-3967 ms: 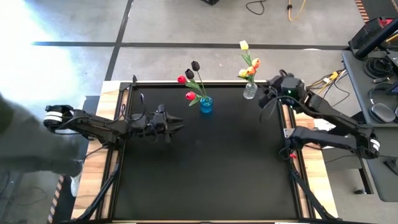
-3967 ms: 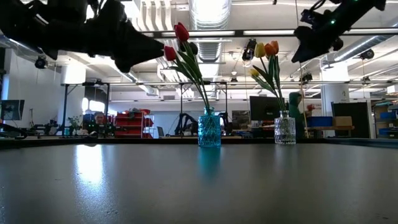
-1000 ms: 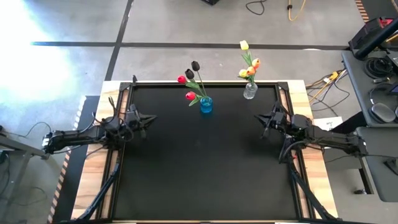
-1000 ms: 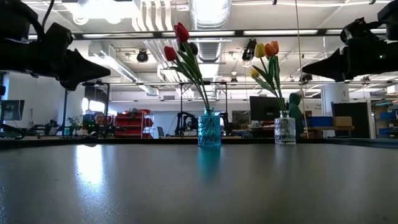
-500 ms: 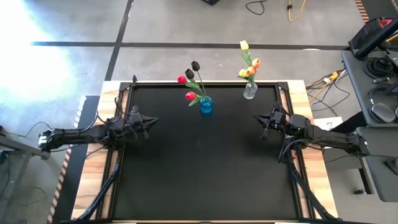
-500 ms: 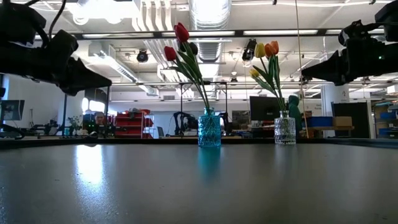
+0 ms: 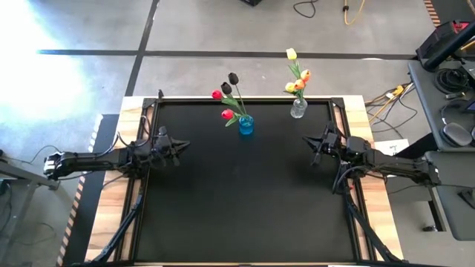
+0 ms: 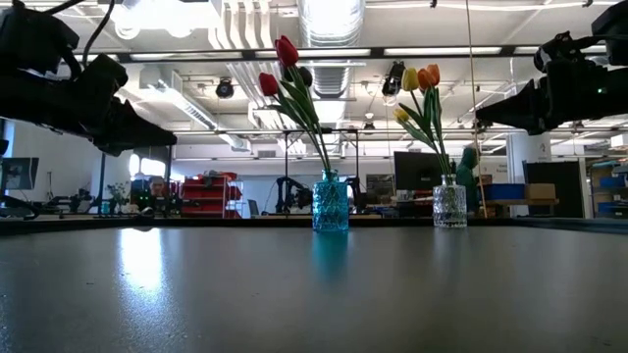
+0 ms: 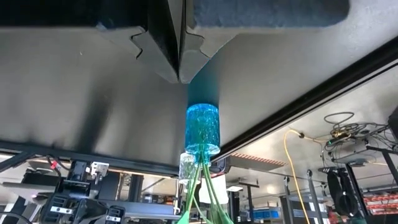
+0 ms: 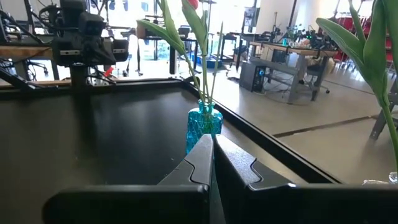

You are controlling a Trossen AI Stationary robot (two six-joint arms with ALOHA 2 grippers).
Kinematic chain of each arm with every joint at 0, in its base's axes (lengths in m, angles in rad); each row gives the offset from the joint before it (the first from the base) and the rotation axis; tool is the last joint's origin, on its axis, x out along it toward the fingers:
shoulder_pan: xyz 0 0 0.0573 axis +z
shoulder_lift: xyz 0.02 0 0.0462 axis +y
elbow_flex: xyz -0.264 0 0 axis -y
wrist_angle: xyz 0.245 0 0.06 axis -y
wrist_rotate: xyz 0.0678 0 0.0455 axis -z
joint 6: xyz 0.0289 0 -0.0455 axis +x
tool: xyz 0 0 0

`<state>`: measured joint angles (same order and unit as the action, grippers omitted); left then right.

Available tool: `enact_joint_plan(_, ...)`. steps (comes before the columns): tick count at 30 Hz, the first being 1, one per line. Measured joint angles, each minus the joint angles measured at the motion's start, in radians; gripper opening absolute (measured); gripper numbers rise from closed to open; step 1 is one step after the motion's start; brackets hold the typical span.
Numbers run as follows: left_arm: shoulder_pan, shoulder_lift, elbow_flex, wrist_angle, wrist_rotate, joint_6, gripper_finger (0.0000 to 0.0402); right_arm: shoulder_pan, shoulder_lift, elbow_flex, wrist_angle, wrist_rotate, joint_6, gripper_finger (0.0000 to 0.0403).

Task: Sort flowers into vase by color
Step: Return to Home Position

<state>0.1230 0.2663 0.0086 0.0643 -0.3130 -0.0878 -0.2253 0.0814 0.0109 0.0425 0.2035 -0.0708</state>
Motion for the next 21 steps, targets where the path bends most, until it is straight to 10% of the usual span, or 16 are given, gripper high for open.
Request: enact_joint_plan(21, 0.0, 0.033, 0.0, 0.002, 0.0, 0.0, 0.0, 0.0, 0.0, 0.0, 0.0, 0.0, 0.0, 0.0009)
